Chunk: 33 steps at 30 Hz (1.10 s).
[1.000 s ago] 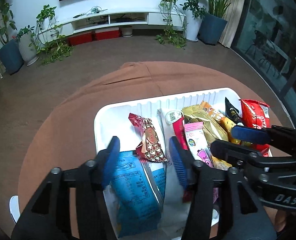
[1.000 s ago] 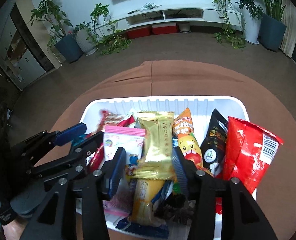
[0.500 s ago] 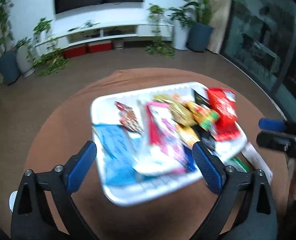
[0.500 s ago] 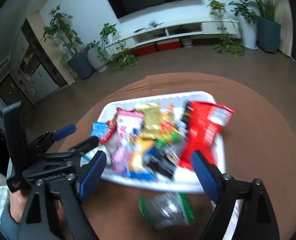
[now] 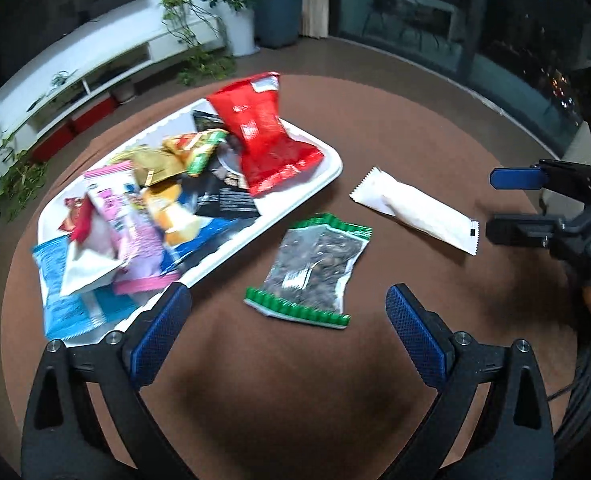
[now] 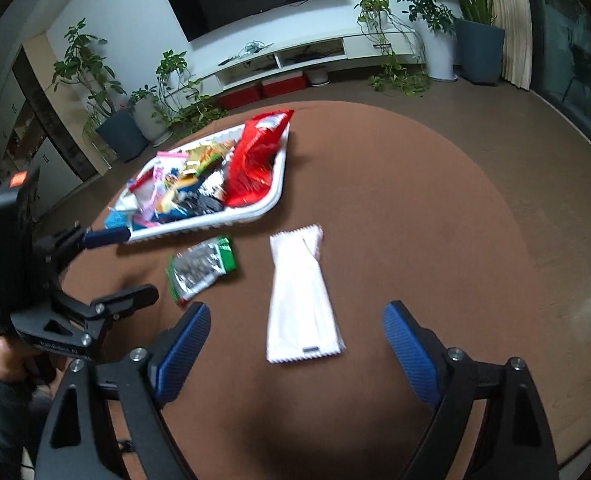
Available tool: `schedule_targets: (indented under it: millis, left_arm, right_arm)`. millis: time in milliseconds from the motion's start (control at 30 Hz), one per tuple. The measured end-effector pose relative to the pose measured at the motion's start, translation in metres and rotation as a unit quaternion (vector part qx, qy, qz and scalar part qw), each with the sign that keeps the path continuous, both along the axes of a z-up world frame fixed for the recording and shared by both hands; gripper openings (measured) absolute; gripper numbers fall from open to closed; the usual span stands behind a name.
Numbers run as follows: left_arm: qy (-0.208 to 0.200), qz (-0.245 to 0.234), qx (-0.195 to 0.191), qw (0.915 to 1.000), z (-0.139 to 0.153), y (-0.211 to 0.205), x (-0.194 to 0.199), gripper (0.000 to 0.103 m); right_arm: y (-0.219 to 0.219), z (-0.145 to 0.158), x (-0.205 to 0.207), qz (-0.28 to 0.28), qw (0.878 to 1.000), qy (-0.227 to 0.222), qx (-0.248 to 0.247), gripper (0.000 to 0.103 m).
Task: Organize snacks
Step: 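Grasp the green-edged seed bag with the left tool while the right tool grasps the white packet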
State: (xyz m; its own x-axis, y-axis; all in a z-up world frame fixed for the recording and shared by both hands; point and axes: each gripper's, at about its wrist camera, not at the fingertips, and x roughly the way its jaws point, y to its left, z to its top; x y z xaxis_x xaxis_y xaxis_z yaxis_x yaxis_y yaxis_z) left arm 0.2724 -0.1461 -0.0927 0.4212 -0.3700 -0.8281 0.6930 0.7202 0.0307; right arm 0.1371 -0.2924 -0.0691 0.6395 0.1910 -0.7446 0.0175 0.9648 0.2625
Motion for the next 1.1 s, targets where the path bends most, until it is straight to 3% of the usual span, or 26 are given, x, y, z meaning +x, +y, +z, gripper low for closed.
schedule_targets:
  millis: [133,233,500,600,867,1100]
  left_arm:
    - [0.015,-0.015,0.034,0.9992,-0.011,-0.02,0.003,0.096]
    - [0.024,-0.031,0.052,0.9979,-0.018,-0.031,0.003,0.079]
    - [0.042,-0.043,0.08,0.995,-0.029,-0.06,0.008,0.071]
    - [0.053,-0.036,0.074,0.9952,-0.031,-0.064,0.021,0.069]
    - [0.071,-0.051,0.056,0.9945,-0.029,-0.064,0.025,0.045]
    - [0.077,-0.049,0.054,0.9943,-0.03,-0.072,0.013,0.032]
  right_arm:
    - [-0.001,-0.004,-0.001,0.0,1.0,-0.002,0.002,0.09]
    - [-0.004,-0.006,-0.003,-0.004,1.0,-0.011,-0.002,0.09]
    - [-0.011,-0.018,-0.002,-0.006,1.0,-0.005,0.02,0.09]
    - [-0.01,-0.019,-0.002,-0.007,1.0,-0.006,0.018,0.09]
    - [-0.012,-0.023,0.001,-0.008,1.0,-0.003,0.02,0.09]
    - [-0.009,-0.026,0.003,-0.012,1.0,-0.001,0.005,0.09]
